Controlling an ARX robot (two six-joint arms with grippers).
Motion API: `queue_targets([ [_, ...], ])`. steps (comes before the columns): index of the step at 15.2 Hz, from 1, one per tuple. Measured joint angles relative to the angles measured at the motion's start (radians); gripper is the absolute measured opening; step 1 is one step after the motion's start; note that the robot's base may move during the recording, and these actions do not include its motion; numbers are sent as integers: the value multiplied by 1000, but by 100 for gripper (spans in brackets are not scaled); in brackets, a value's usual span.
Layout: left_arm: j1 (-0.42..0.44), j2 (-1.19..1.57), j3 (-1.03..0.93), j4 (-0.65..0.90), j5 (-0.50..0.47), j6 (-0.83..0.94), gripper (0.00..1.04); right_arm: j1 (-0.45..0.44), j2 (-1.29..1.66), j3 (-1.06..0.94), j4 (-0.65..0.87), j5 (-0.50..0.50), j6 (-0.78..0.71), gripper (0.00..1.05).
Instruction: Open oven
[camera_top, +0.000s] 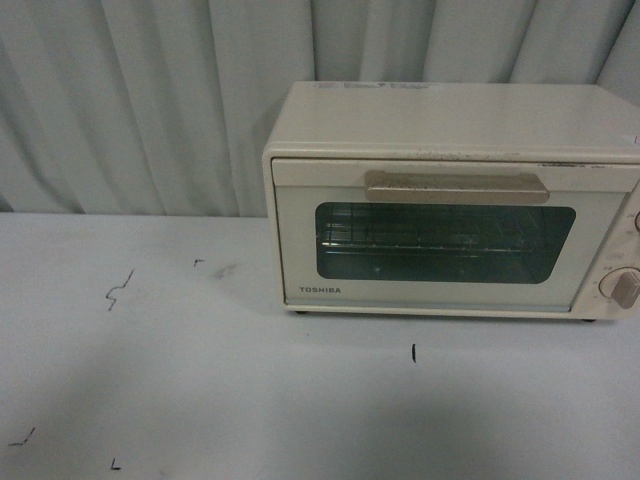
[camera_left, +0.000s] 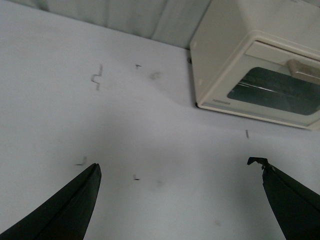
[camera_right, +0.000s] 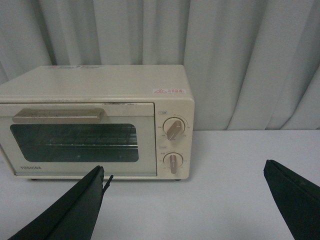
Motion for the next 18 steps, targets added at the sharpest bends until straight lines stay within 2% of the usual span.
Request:
queue_targets([
  [2, -181, 249, 4, 194, -48, -158, 98, 0, 0, 0, -1, 0, 0, 98],
  [4, -349, 531, 62, 423, -47, -303, 98, 0, 0, 0, 0, 0, 0, 98],
  [8, -532, 970, 130, 663, -9, -546, 98, 0, 0, 0, 0, 0, 0, 98],
  [12, -604, 1198, 192, 782, -16, -719, 98, 0, 0, 0, 0, 0, 0, 98],
  [15, -577, 1443, 380, 832, -48, -776, 98, 0, 0, 0, 0, 0, 0, 98],
  [18, -594, 1526, 411, 834, -46, -809, 98, 0, 0, 0, 0, 0, 0, 98],
])
